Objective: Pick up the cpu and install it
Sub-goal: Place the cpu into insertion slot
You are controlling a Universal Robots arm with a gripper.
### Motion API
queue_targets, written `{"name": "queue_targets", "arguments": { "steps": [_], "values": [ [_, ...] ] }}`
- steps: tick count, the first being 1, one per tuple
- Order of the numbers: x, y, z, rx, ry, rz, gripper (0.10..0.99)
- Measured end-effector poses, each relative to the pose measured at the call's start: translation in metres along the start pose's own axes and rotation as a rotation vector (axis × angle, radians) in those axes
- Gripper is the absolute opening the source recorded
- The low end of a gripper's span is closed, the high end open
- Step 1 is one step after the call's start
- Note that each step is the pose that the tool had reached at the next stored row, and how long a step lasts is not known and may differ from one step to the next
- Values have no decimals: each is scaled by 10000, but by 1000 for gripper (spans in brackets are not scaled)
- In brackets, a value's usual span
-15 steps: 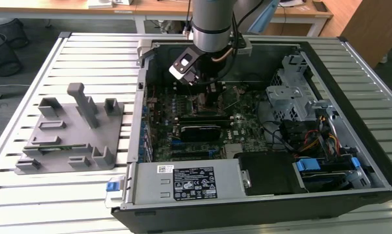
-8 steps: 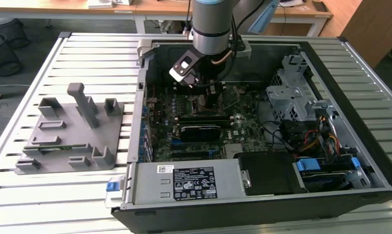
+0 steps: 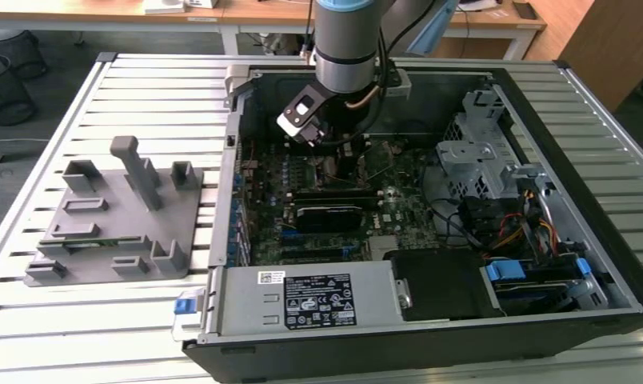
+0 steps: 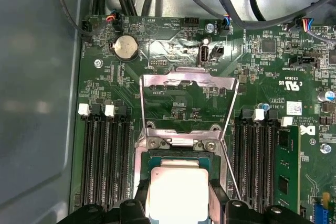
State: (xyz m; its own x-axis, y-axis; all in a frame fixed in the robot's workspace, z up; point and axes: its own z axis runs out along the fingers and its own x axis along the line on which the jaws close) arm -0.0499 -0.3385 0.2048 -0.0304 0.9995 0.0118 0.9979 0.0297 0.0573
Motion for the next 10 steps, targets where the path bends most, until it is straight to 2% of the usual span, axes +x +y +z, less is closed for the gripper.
{"name": "queue_targets", "arguments": {
  "steps": [10],
  "values": [
    [-1,-7,46,-2,-3,59,525]
  ]
}}
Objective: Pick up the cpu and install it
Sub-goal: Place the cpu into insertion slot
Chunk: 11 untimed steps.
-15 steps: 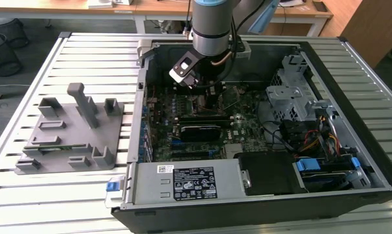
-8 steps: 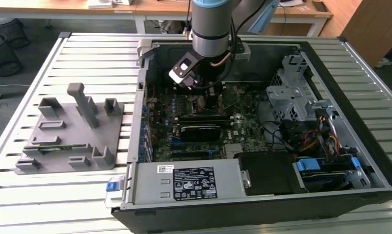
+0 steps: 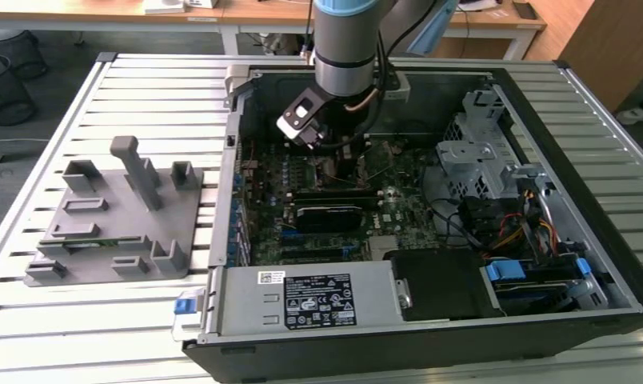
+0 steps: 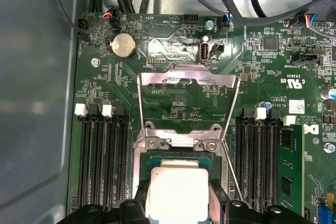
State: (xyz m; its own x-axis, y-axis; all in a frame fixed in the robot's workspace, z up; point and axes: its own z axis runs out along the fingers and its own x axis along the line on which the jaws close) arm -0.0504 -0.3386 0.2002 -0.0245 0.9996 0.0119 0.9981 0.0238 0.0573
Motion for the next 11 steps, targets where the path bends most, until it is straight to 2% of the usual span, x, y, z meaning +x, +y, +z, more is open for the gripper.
{"name": "queue_targets", "arguments": {
  "steps": [11],
  "values": [
    [-1,-6,39,1,-4,34,525]
  ]
}}
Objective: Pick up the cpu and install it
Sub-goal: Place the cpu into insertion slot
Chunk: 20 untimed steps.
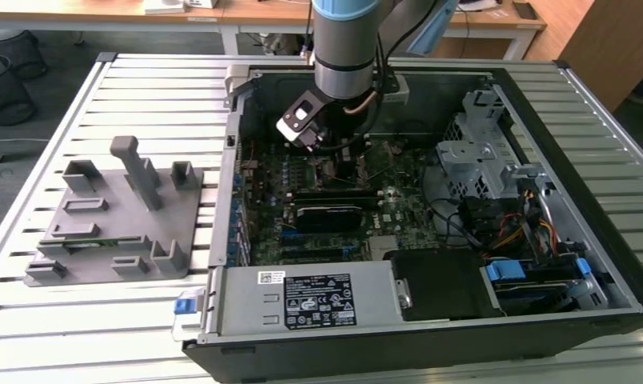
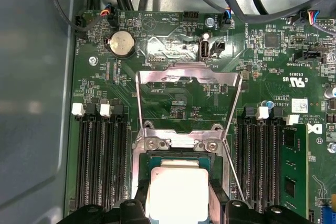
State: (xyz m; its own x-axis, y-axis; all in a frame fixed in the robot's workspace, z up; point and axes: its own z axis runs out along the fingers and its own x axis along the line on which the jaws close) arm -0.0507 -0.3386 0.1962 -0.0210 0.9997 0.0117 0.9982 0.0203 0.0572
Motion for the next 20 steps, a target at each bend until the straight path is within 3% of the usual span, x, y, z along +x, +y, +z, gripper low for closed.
{"name": "queue_targets", "arguments": {
  "steps": [20],
  "values": [
    [0,0,12,-2,2,29,525]
  ]
}}
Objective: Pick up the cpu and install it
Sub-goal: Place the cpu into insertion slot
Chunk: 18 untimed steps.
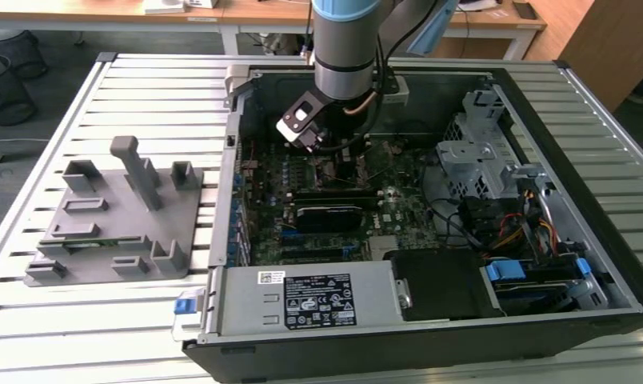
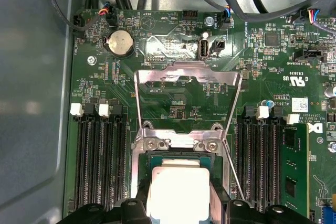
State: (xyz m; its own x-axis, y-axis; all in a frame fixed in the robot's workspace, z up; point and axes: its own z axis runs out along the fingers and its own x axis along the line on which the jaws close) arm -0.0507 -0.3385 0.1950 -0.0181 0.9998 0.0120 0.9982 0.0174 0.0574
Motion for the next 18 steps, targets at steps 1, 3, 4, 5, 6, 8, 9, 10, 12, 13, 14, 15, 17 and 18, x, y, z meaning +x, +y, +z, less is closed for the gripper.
{"name": "queue_targets", "arguments": {
  "steps": [1,3,4,5,6,8,9,10,12,13,14,15,17,18],
  "values": [
    [1,0,1,-1,3,0,541],
    [0,0,1,0,0,0,541],
    [0,0,1,0,-1,0,600],
    [0,0,0,1,-2,0,600],
    [0,0,0,1,-3,0,600],
    [0,0,-2,1,-3,0,600],
    [-1,0,-9,1,-3,0,600],
    [0,1,-18,0,-3,0,600],
    [0,2,-43,1,-3,0,600],
    [0,3,-58,1,-3,0,600],
    [1,4,-72,1,-3,0,600],
    [1,5,-84,0,-5,0,588],
    [1,6,-104,2,-11,-1,525],
    [1,7,-111,1,-13,-2,467]
  ]
}}
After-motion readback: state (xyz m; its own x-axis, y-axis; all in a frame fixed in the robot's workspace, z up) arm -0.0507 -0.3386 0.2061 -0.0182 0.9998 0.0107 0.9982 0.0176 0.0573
